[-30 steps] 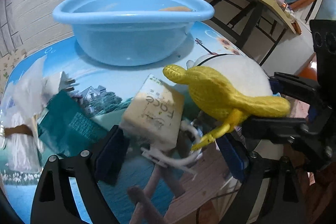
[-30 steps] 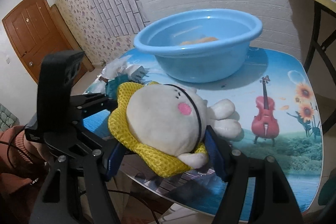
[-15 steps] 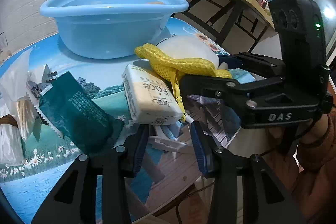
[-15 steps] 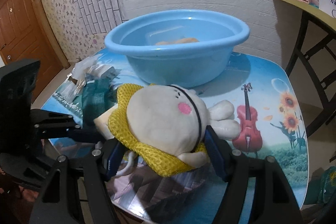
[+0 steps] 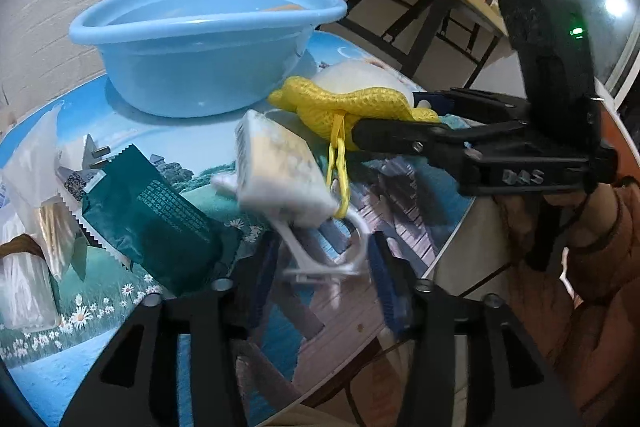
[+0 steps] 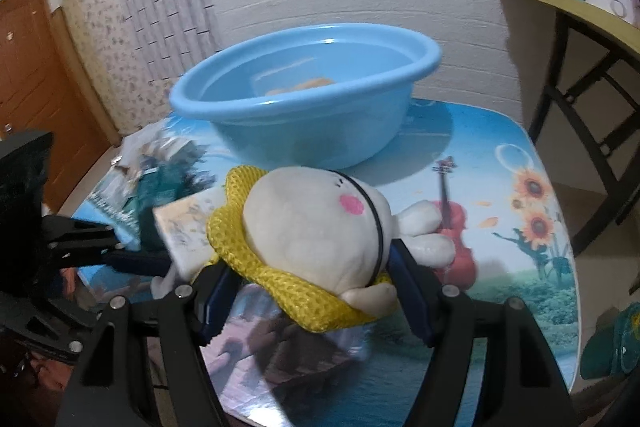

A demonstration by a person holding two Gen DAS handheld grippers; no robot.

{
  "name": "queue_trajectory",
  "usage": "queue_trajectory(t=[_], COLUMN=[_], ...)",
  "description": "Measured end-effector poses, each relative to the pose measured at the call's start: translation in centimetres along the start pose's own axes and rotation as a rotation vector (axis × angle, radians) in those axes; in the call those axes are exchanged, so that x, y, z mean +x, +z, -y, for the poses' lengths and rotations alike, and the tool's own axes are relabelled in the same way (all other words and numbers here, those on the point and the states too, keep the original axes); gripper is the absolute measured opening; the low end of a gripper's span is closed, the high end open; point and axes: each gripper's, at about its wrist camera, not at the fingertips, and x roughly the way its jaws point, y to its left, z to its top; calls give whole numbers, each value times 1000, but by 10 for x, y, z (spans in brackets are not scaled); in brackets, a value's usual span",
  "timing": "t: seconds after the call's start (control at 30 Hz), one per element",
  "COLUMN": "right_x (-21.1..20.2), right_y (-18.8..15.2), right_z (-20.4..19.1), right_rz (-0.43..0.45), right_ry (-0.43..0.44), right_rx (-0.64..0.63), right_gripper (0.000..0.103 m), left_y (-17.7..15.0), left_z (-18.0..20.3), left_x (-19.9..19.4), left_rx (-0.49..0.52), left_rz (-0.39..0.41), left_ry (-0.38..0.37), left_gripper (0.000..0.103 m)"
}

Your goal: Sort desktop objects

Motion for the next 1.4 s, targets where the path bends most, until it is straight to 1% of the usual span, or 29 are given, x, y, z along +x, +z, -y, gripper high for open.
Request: queue_trajectory(t=[0.1, 0.2, 0.37, 0.47, 0.57, 0.73, 1.0, 1.07, 1.1, 1.13, 1.17, 1.2, 1.3, 1.4], right_x=[-1, 3, 15, 13, 7, -6, -12, -12, -11, -10, -9, -9, -11, -19], right_y=[-2, 2, 10, 13, 13, 9, 3, 3, 3, 2, 1, 1, -3, -8], right_z=[-15, -21, -13, -7, -3, 7, 20, 20, 19, 17, 14, 11, -4, -22], right_rz=[0, 7, 12, 34, 49, 65, 60, 57, 52, 45, 37, 28, -3, -33], right_ry=[31, 27, 10, 6, -3, -9, -29, -17, -7, 3, 14, 29, 89, 155], right_rx=[-40, -61, -18, 0, 13, 33, 51, 62, 63, 60, 53, 44, 2, -62], right_gripper=[70, 70, 70, 70, 70, 70, 70, 70, 70, 70, 70, 70, 70, 70], left_y=[2, 4, 6, 6, 7, 7, 6, 7, 7, 8, 16, 19, 22, 28], left_z=[6, 15, 25, 32, 28, 18, 4, 5, 7, 9, 21, 23, 23, 15], left_x=[5, 10, 16, 19, 18, 15, 9, 9, 8, 8, 21, 25, 31, 36], left_rx=[39, 88, 128, 158, 140, 107, 54, 44, 33, 22, 13, 4, 0, -13], left_rz=[-12, -23, -37, -41, -36, -30, -25, -17, -11, -7, -7, -10, -9, -8], left_ry=[-1, -3, -43, -31, -45, -35, -30, -35, -44, -54, -61, -63, -35, -8], left_gripper=[59, 61, 61, 61, 61, 61, 61, 63, 69, 74, 79, 80, 80, 84])
